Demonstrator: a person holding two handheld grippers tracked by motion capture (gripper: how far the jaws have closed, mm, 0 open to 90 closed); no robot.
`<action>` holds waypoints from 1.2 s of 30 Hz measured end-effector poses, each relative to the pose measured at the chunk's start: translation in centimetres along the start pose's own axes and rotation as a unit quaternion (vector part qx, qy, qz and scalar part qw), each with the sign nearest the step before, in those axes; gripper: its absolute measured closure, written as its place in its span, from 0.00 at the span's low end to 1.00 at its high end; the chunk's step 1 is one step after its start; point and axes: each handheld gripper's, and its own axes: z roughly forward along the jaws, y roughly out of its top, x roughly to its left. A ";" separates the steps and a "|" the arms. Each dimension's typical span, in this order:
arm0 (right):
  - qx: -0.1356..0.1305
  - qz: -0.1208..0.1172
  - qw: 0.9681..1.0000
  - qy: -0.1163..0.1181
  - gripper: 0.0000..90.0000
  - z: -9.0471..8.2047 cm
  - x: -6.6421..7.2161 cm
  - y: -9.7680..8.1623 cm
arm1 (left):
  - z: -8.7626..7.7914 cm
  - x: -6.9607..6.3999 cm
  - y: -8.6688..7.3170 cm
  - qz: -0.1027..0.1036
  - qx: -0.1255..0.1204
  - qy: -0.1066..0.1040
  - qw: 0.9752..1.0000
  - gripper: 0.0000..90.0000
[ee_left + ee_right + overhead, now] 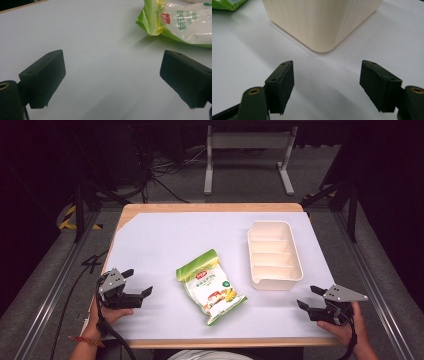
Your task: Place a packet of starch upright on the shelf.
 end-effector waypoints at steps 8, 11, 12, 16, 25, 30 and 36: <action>0.003 -0.003 1.000 -0.002 0.30 0.0 0.2 0.1 | 0.0 -0.1 0.3 0.004 0.010 -0.015 1.000 0.11; 0.004 -0.004 1.000 -0.002 0.30 0.1 0.2 0.2 | 0.4 0.2 0.6 -0.007 0.026 -0.047 0.999 0.11; 0.004 -0.006 1.000 -0.002 0.30 0.1 0.2 0.2 | 0.6 0.2 0.8 -0.009 0.031 -0.059 0.998 0.11; 0.007 -0.005 1.000 -0.001 0.30 0.2 0.4 0.2 | 1.0 0.3 1.9 0.000 0.038 -0.071 0.997 0.11; 0.011 -0.005 1.000 0.002 0.30 0.3 0.3 0.1 | 3.8 -0.3 5.8 0.015 0.087 -0.124 0.988 0.10; 0.012 -0.008 1.000 0.004 0.30 0.3 0.3 0.1 | 6.2 -1.2 7.6 0.034 0.113 -0.156 0.981 0.09; 0.017 -0.008 1.000 0.008 0.29 0.5 0.4 0.1 | 9.5 -1.7 9.1 0.032 0.142 -0.180 0.973 0.06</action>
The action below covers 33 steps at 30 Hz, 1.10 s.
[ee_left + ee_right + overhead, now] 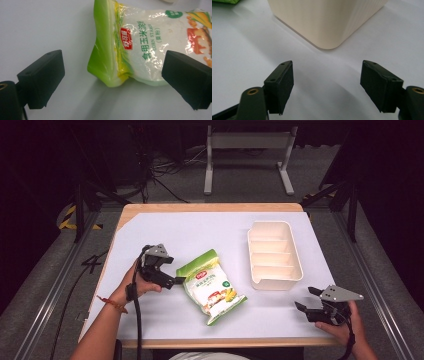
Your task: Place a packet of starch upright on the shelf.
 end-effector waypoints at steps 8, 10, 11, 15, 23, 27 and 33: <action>0.005 -0.001 1.000 0.003 0.29 0.2 0.0 0.0 | 2.9 0.2 1.9 0.016 0.034 -0.023 0.999 0.15; 0.005 0.000 1.000 0.003 0.29 0.2 0.0 0.0 | 3.5 0.3 2.2 0.020 0.046 -0.023 0.998 0.20; 0.005 0.000 1.000 0.003 0.29 0.2 0.0 0.0 | 3.9 0.4 2.4 0.017 0.050 -0.026 0.998 0.22; 0.005 -0.001 1.000 0.002 0.29 0.2 0.0 -0.1 | 5.4 0.6 2.8 0.020 0.083 -0.032 0.996 0.27; 0.010 0.001 1.000 0.009 0.29 0.3 0.0 -0.1 | 6.5 0.3 3.5 0.046 0.113 -0.060 0.991 0.54; 0.009 0.002 1.000 0.010 0.29 0.3 0.0 0.0 | 6.9 -0.5 3.8 0.060 0.128 -0.061 0.988 0.68; 0.008 0.004 1.000 0.011 0.29 0.3 -0.1 -0.1 | 7.0 -0.9 3.8 0.066 0.124 -0.042 0.989 0.94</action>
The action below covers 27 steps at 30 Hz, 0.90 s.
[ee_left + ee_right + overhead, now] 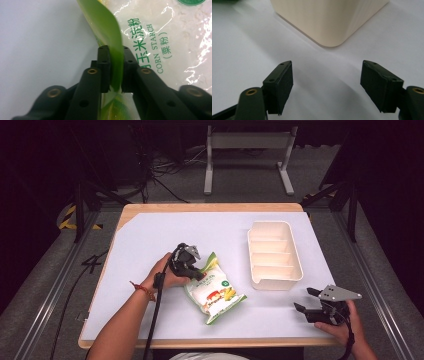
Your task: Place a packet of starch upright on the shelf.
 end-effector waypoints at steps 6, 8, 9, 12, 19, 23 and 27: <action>-0.002 -0.001 1.000 0.000 0.29 -0.1 0.0 0.0 | -0.3 -0.9 -0.2 0.014 -0.022 0.034 0.999 0.99; -0.004 -0.003 1.000 -0.001 0.29 -0.2 0.1 0.0 | -0.7 -1.2 -0.3 0.012 -0.036 0.041 0.998 0.99; -0.005 -0.004 1.000 -0.001 0.29 -0.2 0.1 0.0 | -1.0 -1.3 -0.3 0.014 -0.043 0.049 0.998 0.99; -0.006 -0.003 1.000 0.000 0.29 -0.2 0.1 0.0 | -1.8 -1.9 -0.3 0.021 -0.065 0.062 0.996 1.00; -0.006 -0.006 1.000 0.000 0.29 -0.2 0.1 0.1 | -3.4 -3.9 0.4 0.050 -0.115 0.102 0.987 1.00; -0.007 -0.006 1.000 0.000 0.29 -0.2 0.1 0.1 | -4.2 -5.2 0.8 0.068 -0.137 0.127 0.980 1.00; -0.007 -0.005 1.000 0.000 0.29 -0.2 0.1 0.1 | -5.1 -6.1 1.3 0.084 -0.155 0.143 0.974 1.00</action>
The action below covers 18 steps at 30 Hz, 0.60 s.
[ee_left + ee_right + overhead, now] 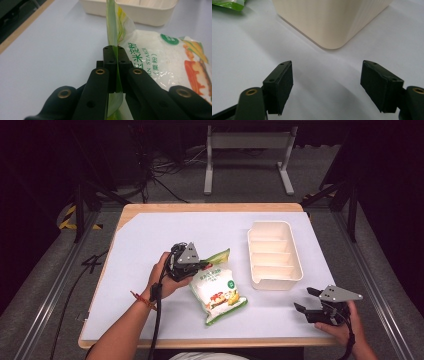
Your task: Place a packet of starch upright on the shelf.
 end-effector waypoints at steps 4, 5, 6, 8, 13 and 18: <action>0.000 0.000 1.000 0.000 0.29 -0.1 0.1 0.0 | -0.6 -0.1 0.7 0.013 -0.008 0.007 1.000 1.00; -0.001 -0.001 1.000 0.001 0.29 -0.1 0.1 0.0 | -1.0 -0.1 1.1 0.015 -0.024 0.018 0.999 1.00; -0.002 -0.002 1.000 0.000 0.29 -0.1 0.1 0.0 | -1.2 -0.1 1.4 0.020 -0.027 0.019 0.999 1.00; -0.003 -0.001 1.000 -0.003 0.29 -0.1 0.1 0.0 | -1.4 -0.3 1.8 0.031 -0.033 0.029 0.999 1.00; -0.003 0.010 1.000 -0.012 0.29 -0.2 -0.2 0.0 | -1.8 -0.5 2.5 0.042 -0.047 0.031 0.998 1.00; -0.003 0.009 1.000 -0.014 0.29 -0.2 -0.1 0.0 | -2.9 -0.7 4.0 0.059 -0.063 0.046 0.995 1.00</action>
